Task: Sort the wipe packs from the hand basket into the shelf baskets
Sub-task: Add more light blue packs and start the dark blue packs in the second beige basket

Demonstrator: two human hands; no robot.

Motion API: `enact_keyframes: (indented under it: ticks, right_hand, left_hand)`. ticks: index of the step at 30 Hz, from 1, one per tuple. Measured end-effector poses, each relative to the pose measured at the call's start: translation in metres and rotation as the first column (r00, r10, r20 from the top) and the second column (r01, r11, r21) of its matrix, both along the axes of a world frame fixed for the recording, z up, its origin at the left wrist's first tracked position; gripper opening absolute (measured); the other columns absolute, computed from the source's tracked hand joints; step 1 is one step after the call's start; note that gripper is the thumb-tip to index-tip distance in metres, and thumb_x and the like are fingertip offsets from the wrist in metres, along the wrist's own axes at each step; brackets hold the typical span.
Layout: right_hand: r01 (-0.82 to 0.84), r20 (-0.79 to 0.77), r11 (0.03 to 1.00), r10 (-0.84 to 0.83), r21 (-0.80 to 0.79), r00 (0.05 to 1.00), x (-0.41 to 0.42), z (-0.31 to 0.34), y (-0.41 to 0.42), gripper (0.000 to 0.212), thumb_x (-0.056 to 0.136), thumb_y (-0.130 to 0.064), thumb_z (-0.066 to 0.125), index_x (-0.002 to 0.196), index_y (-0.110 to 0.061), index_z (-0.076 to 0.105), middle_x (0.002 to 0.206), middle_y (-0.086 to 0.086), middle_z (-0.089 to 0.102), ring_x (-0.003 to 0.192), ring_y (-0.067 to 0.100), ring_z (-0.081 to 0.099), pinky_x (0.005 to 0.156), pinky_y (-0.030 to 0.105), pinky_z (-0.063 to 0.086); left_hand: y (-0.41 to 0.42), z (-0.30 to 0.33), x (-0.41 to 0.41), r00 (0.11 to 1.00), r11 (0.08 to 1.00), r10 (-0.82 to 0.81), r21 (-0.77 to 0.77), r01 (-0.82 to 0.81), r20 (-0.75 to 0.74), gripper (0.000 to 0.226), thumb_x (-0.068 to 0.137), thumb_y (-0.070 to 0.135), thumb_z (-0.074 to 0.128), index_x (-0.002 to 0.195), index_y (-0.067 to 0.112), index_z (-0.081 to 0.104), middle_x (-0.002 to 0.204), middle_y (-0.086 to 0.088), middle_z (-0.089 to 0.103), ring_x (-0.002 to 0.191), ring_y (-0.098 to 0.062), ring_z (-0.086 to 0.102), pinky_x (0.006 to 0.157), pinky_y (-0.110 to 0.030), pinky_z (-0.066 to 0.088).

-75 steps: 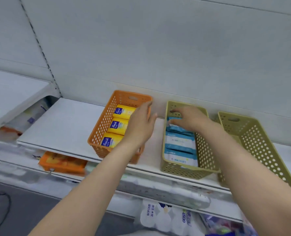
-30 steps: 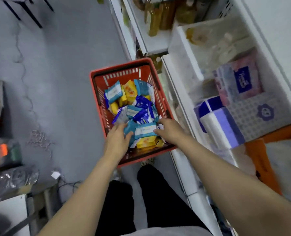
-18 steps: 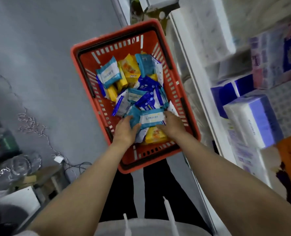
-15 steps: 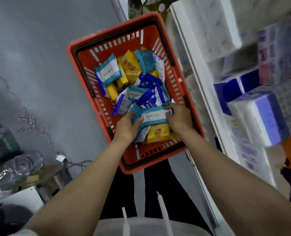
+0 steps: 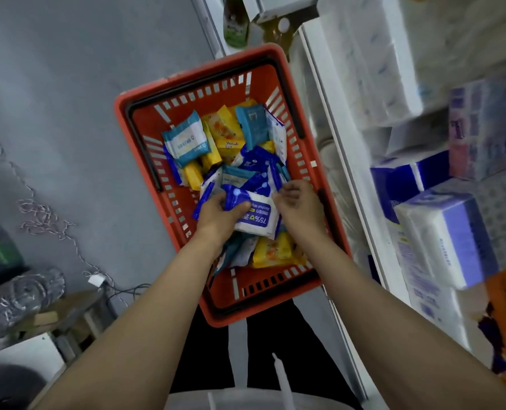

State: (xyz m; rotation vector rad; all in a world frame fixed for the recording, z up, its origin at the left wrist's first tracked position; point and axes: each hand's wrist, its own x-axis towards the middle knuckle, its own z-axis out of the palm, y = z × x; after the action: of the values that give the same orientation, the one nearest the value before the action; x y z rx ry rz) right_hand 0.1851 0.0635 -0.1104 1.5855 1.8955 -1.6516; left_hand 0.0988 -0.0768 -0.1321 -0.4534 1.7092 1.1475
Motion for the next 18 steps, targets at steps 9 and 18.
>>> enact_keyframes:
  ticks: [9, 18]
  right_hand:
    - [-0.628, 0.462, 0.689, 0.452, 0.362, 0.763, -0.042, -0.038, 0.011, 0.046, 0.085, -0.037, 0.073, 0.118, -0.009, 0.057, 0.112, 0.011, 0.064, 0.098, 0.03, 0.064, 0.074, 0.036, 0.049]
    - [-0.344, 0.076, 0.922, 0.335, 0.18, 0.939, -0.027, -0.002, 0.022, 0.006, 0.09, -0.019, 0.058, 0.091, -0.016, 0.063, 0.088, 0.003, 0.067, 0.08, 0.024, 0.063, 0.063, 0.033, 0.049]
  left_hand:
    - [-0.006, 0.005, 0.005, 0.947, 0.947, 0.275, -0.126, -0.297, -0.165, 0.018, 0.093, 0.025, 0.065, 0.107, 0.018, 0.056, 0.103, -0.004, 0.069, 0.088, -0.015, 0.069, 0.068, -0.027, 0.055]
    - [-0.008, 0.037, -0.001, 0.895, 0.92, 0.347, -0.082, -0.382, -0.282, 0.02, 0.092, 0.027, 0.065, 0.106, 0.015, 0.059, 0.102, -0.006, 0.071, 0.088, -0.019, 0.071, 0.072, -0.033, 0.058]
